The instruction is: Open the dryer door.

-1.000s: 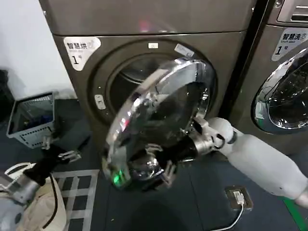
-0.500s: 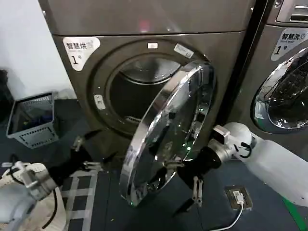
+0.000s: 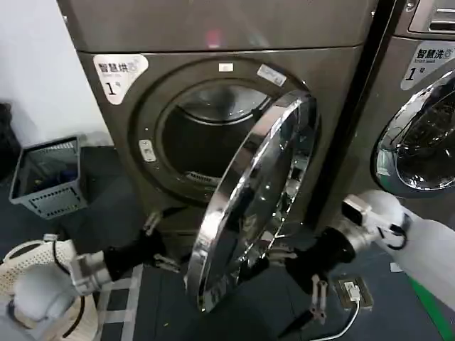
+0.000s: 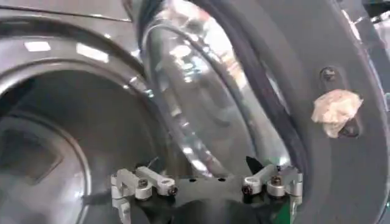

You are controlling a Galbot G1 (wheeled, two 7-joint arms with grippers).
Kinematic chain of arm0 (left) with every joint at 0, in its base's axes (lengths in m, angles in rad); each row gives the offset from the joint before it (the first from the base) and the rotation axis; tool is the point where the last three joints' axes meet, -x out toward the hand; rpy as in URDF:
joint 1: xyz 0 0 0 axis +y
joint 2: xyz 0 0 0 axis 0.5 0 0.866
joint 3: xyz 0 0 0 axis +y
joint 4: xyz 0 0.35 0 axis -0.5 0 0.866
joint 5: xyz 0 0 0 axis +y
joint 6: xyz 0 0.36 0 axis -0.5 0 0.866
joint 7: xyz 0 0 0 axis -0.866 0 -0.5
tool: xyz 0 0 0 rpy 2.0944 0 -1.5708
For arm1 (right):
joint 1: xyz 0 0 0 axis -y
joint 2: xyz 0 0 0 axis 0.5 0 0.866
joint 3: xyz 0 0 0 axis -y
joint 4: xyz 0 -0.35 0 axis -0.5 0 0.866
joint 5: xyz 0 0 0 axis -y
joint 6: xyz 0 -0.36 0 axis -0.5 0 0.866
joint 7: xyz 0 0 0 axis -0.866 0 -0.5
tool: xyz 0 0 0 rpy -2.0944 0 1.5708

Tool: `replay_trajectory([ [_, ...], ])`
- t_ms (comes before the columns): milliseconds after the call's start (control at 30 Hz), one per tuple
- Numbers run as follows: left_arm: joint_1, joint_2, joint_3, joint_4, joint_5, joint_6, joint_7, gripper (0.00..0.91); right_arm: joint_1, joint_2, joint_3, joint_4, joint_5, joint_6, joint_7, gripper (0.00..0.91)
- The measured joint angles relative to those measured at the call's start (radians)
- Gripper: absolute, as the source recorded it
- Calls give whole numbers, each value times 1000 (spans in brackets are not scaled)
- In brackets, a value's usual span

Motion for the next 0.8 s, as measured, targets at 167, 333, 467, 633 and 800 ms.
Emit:
replay_trajectory([
  [167,-74,-16,81,4,3,-1,2,907,-112,-71,134,-27,-6,28,0,907],
  [333,-142,-31,153,6,7,0,3,907,-228,-131,260,-98,-55,73,0,907],
  [467,-188,-45,202,2,13,1,3,907,-295,-164,328,-190,-113,128,0,907],
  [633,-234,-74,254,-3,33,4,2,907,-318,-180,362,-349,-151,190,7,907],
  [800,-258,-103,290,-5,48,9,1,907,-332,-184,389,-508,-155,257,86,907],
])
